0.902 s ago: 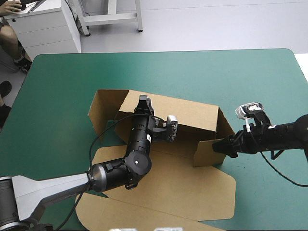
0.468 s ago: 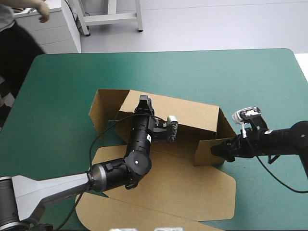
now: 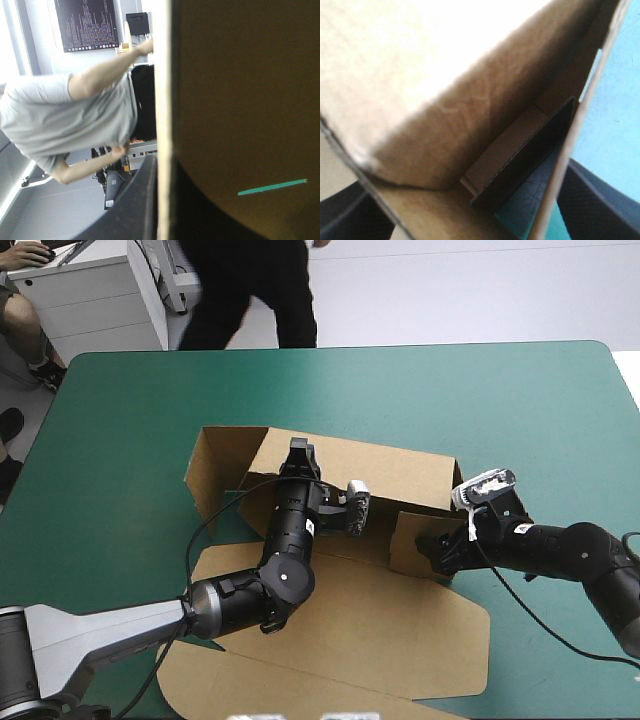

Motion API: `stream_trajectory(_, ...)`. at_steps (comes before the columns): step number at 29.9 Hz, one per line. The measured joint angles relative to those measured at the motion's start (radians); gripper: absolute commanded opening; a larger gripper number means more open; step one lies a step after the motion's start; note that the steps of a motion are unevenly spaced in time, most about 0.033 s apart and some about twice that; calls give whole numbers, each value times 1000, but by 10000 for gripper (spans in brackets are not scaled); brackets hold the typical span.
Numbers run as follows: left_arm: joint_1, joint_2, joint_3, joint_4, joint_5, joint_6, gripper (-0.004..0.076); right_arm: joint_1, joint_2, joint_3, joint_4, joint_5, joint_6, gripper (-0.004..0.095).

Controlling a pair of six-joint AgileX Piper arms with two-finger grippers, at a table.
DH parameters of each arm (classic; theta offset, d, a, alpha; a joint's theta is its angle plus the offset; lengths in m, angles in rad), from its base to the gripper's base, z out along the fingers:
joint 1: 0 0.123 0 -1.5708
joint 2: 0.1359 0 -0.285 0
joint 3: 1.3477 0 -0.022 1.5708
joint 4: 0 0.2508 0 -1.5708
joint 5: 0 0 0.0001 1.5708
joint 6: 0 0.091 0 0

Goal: Fold the box

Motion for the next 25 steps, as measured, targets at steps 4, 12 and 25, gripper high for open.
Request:
stream_trajectory(4,0,0,0,0,0,0,-10,32,0,0,0,-59,23,737)
stream_trajectory(12,0,0,0,0,1,0,-10,102,6,0,0,-206,41,710)
stream_trajectory(25,-4,-1,1,12,10,-6,-10,109,57,-1,-41,-342,52,-9)
